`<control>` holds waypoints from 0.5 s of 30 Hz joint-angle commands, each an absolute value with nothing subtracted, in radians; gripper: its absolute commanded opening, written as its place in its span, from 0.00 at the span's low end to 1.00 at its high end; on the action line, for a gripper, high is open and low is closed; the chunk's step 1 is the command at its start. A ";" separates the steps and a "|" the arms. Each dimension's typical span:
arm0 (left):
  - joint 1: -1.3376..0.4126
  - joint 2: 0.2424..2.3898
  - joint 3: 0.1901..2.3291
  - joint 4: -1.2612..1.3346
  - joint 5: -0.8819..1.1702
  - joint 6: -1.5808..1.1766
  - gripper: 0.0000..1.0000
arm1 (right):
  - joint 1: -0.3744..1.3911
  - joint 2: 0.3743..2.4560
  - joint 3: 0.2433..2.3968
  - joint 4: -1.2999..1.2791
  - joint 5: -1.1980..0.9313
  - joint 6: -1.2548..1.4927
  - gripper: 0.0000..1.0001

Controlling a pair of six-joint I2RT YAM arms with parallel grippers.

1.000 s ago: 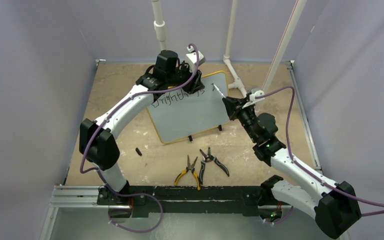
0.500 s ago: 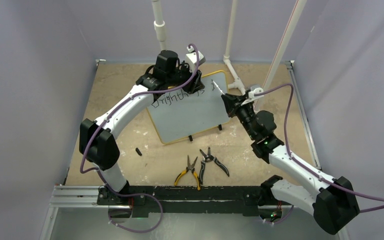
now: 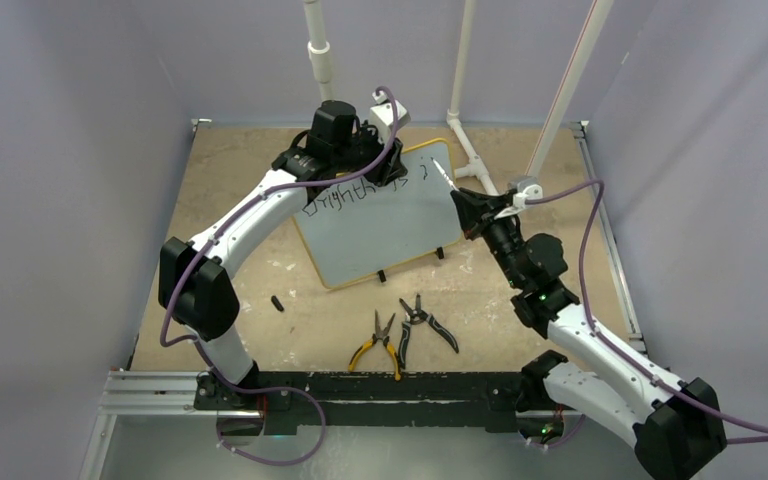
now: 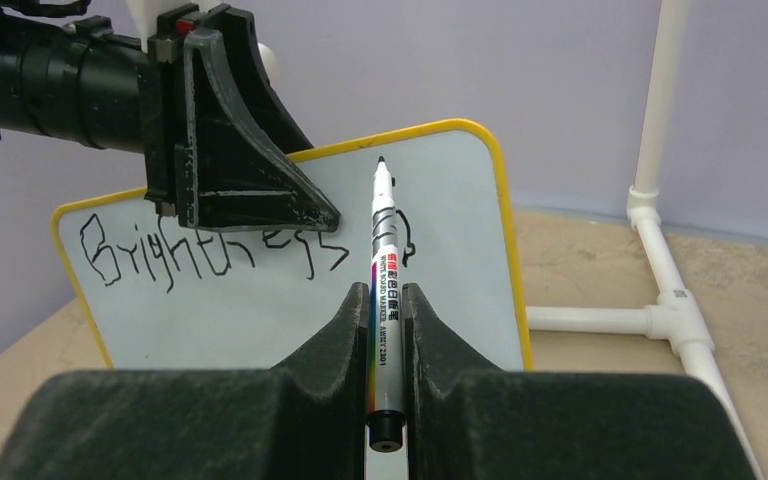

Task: Write a sentence on the whiteboard

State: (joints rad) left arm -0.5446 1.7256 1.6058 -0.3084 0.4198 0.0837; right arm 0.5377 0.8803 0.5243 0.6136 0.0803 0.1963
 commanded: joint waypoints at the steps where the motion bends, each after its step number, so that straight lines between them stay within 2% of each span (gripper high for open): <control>1: -0.545 1.723 1.591 -0.344 0.409 0.055 0.00 | 0.541 0.886 0.514 0.596 0.100 0.188 0.00; 15: -0.545 1.723 1.587 -0.343 0.426 0.059 0.00 | 0.541 0.961 0.558 0.616 0.129 0.191 0.00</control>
